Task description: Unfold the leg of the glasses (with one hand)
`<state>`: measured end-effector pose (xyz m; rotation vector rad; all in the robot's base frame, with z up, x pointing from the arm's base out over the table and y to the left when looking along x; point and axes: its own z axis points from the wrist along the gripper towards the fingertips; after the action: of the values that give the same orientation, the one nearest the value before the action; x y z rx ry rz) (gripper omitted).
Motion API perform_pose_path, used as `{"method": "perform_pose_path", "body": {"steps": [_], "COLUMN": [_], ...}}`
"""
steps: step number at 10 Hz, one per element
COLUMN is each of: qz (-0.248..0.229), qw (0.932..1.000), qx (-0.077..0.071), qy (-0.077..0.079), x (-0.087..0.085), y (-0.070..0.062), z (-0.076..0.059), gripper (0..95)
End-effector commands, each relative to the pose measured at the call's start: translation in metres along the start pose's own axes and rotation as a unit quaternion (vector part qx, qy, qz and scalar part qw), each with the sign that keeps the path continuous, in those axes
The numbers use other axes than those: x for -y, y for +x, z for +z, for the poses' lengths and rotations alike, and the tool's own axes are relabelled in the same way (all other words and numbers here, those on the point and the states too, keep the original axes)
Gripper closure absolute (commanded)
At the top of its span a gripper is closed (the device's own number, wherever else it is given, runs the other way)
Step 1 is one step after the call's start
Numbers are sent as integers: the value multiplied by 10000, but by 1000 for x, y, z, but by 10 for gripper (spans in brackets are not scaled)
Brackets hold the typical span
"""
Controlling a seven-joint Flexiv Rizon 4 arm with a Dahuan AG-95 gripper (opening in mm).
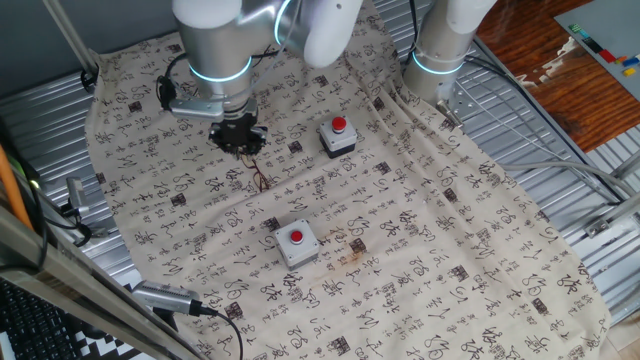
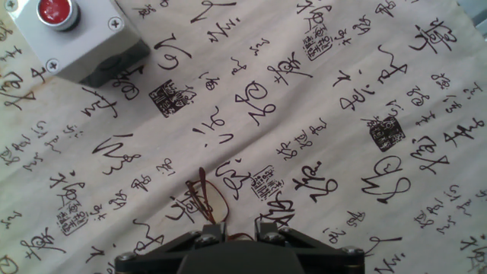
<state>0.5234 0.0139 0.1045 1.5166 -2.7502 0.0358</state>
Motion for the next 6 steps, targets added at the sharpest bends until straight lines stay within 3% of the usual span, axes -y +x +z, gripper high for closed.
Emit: {"method": "perform_pose_path", "body": {"steps": [1, 3, 6], "qz": [93, 187, 245], "qw": [9999, 9998, 9995], "qx": [21, -52, 13], "qy": [-77, -80, -197], "x": [0, 0, -2], "y": [1, 1, 0], "z": [0, 0, 2], "gripper": [760, 760, 760]}}
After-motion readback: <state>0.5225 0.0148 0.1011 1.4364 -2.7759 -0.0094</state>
